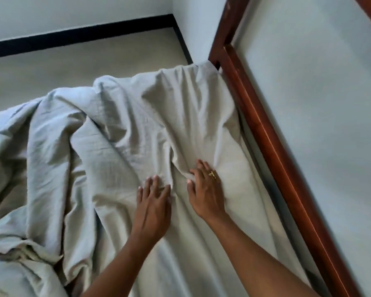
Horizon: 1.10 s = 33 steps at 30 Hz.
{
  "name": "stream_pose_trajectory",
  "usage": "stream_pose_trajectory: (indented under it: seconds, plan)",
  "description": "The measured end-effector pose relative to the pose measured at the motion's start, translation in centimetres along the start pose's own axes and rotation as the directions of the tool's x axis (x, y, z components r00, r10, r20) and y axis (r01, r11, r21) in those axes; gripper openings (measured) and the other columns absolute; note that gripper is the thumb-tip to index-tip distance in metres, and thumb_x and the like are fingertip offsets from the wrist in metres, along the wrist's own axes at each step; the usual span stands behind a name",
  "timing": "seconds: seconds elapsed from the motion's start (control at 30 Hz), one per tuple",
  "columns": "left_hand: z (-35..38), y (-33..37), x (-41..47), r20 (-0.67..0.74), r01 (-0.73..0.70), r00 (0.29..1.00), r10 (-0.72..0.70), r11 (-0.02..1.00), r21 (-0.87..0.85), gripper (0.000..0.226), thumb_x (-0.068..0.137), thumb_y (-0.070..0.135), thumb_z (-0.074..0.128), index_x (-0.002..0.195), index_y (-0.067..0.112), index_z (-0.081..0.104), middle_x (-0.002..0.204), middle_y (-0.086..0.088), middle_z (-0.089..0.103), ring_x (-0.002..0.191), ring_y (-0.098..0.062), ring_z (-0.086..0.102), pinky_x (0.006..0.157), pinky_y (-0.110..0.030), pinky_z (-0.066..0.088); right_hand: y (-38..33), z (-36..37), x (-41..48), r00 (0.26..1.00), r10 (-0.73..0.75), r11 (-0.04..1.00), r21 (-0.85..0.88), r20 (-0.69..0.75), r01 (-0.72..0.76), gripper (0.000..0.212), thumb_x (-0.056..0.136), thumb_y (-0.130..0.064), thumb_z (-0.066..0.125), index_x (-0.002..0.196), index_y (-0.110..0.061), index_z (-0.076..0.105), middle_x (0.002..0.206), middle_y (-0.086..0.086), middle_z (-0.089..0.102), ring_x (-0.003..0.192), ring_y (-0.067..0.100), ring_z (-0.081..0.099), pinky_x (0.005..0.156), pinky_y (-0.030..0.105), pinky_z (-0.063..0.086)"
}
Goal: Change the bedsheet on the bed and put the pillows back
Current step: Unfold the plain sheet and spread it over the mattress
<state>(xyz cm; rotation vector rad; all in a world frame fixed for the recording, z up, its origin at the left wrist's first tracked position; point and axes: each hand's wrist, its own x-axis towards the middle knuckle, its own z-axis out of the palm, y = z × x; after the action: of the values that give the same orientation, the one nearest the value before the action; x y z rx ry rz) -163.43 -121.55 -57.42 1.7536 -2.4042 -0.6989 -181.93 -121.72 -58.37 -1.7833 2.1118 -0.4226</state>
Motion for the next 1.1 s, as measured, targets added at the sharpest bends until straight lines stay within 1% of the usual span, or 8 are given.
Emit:
stream_pose_trajectory:
  seconds: [0.27, 0.4, 0.53, 0.67, 0.8, 0.83, 1.03, 1.1]
  plan:
    - [2.4, 4.8, -9.8, 0.255, -0.176, 0.954, 0.158, 0.983, 0.050, 0.059, 0.077, 0.011, 0.064, 0.135, 0.015, 0.061, 0.154, -0.030, 0.039, 0.143, -0.048, 0.037, 0.102, -0.060, 0.048, 5.0, -5.0, -13.0, 0.958, 0.218, 0.976, 0.072, -0.188, -0.208, 0.027, 0.095, -0.013, 0.057, 0.121, -0.014, 0.065, 0.128, 0.005, 0.065, 0.120, 0.022, 0.061, 0.102, 0.033, 0.047]
    - [2.4, 6.4, -11.3, 0.337, -0.223, 0.921, 0.196, 0.974, 0.043, 0.056, 0.078, 0.009, 0.070, 0.133, 0.016, 0.064, 0.147, -0.026, 0.049, 0.136, -0.048, 0.047, 0.093, -0.055, 0.056, 9.5, -7.8, -19.3, 0.593, 0.751, 0.657, 0.237, -0.292, -0.716, 0.049, 0.082, 0.004, 0.064, 0.128, -0.013, 0.059, 0.129, 0.015, 0.059, 0.115, 0.034, 0.059, 0.093, 0.039, 0.047]
    - [2.8, 8.6, -12.9, 0.403, -0.329, 0.874, 0.273, 0.942, 0.074, 0.053, 0.084, 0.013, 0.067, 0.136, 0.018, 0.061, 0.151, -0.022, 0.046, 0.138, -0.045, 0.044, 0.090, -0.053, 0.057, 10.7, -8.0, -25.0, 0.657, 0.752, 0.652, -0.086, -0.054, -0.753, 0.063, 0.086, -0.026, 0.078, 0.140, -0.019, 0.047, 0.142, 0.013, 0.047, 0.118, 0.032, 0.058, 0.083, 0.038, 0.053]
    - [3.4, 11.0, -15.0, 0.458, -0.360, 0.832, 0.311, 0.933, 0.020, 0.054, 0.092, 0.016, 0.058, 0.145, 0.019, 0.052, 0.156, -0.015, 0.041, 0.146, -0.035, 0.035, 0.100, -0.051, 0.052, 12.1, -9.1, -28.5, 0.637, 0.771, 0.634, 0.112, -0.006, -0.766, 0.031, 0.095, -0.030, 0.069, 0.120, -0.012, 0.063, 0.116, 0.010, 0.068, 0.107, 0.029, 0.066, 0.081, 0.034, 0.049]
    - [4.3, 12.8, -16.0, 0.436, -0.399, 0.820, 0.371, 0.916, -0.028, 0.053, 0.091, 0.014, 0.060, 0.143, 0.020, 0.053, 0.156, -0.012, 0.043, 0.145, -0.031, 0.037, 0.099, -0.047, 0.054, 13.9, -10.1, -31.2, 0.034, 0.955, 0.216, 0.613, -0.294, -0.760, 0.028, 0.101, -0.019, 0.058, 0.107, 0.006, 0.068, 0.110, 0.027, 0.070, 0.102, 0.042, 0.065, 0.080, 0.037, 0.043]
    - [4.4, 13.4, -16.3, 0.437, -0.415, 0.815, 0.381, 0.910, -0.019, 0.055, 0.092, 0.015, 0.059, 0.146, 0.020, 0.050, 0.159, -0.013, 0.039, 0.147, -0.031, 0.034, 0.101, -0.045, 0.053, 14.0, -10.1, -31.4, -0.031, 0.954, 0.184, 0.662, -0.299, -0.727, 0.027, 0.101, -0.017, 0.057, 0.109, 0.007, 0.067, 0.112, 0.029, 0.070, 0.102, 0.044, 0.065, 0.081, 0.037, 0.045]
    - [5.4, 16.4, -18.6, 0.376, -0.538, 0.782, 0.497, 0.843, 0.006, 0.057, 0.093, 0.010, 0.061, 0.148, 0.012, 0.048, 0.159, -0.021, 0.036, 0.147, -0.038, 0.033, 0.102, -0.048, 0.050, 13.9, -8.9, -35.1, 0.183, 0.882, 0.456, 0.689, -0.434, -0.563, 0.027, 0.098, -0.004, 0.057, 0.124, -0.004, 0.065, 0.120, 0.008, 0.070, 0.105, 0.014, 0.065, 0.089, 0.024, 0.051]
    - [6.1, 17.4, -19.5, 0.403, -0.540, 0.766, 0.500, 0.841, -0.018, 0.053, 0.092, 0.008, 0.061, 0.145, 0.011, 0.053, 0.155, -0.022, 0.042, 0.144, -0.039, 0.037, 0.102, -0.051, 0.052, 13.8, -8.4, -38.2, 0.118, 0.886, 0.426, 0.684, -0.449, -0.592, 0.028, 0.092, 0.006, 0.056, 0.115, -0.001, 0.070, 0.112, 0.009, 0.072, 0.099, 0.015, 0.064, 0.085, 0.023, 0.047]
